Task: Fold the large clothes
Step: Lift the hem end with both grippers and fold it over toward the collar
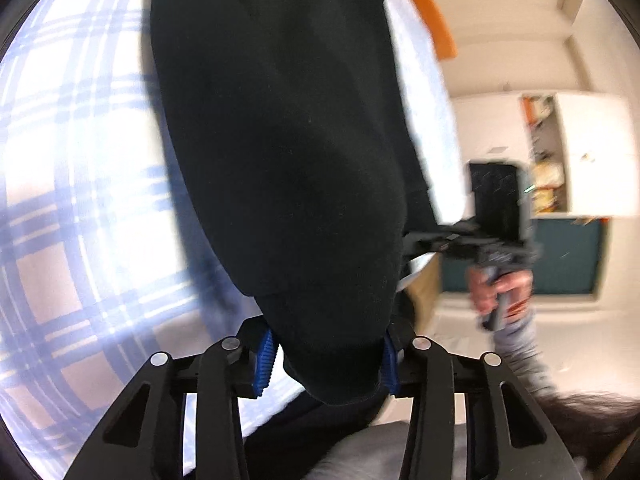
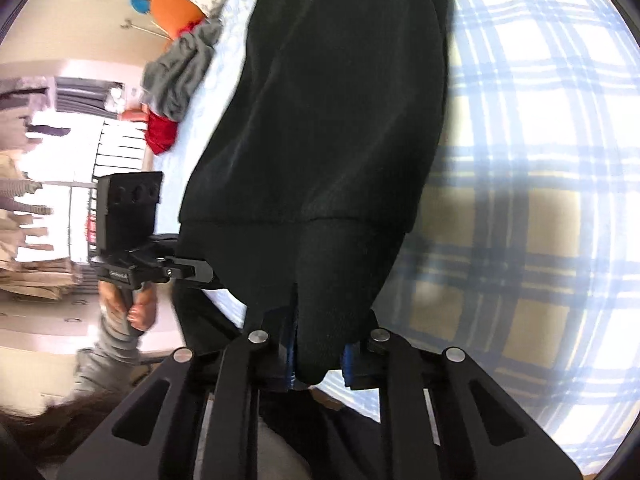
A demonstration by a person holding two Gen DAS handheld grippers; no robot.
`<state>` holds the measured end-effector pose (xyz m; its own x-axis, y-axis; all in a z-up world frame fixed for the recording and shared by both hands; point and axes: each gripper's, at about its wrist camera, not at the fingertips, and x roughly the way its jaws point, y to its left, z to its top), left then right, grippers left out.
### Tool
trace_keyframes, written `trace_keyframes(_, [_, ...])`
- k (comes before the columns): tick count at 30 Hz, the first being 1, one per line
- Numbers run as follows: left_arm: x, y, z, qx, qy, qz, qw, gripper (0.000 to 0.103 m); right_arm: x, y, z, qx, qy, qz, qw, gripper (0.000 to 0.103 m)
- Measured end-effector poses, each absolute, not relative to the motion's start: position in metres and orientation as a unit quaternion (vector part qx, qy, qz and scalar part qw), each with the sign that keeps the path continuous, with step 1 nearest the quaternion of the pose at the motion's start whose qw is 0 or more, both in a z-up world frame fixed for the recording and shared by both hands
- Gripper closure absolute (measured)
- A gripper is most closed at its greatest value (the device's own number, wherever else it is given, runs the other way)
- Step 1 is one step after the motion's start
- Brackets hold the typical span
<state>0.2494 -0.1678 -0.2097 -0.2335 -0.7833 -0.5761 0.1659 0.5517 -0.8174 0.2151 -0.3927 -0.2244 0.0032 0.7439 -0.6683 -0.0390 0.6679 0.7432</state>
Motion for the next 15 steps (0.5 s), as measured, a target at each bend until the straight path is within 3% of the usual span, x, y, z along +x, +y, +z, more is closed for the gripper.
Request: trace_keyframes(15, [0.345, -0.149, -0.099, -0.305, 0.551, -0.436, 0.643, 0.075, 0.334, -0.396, -0.108, 0.299, 0.509, 0.341, 0.731, 0.088])
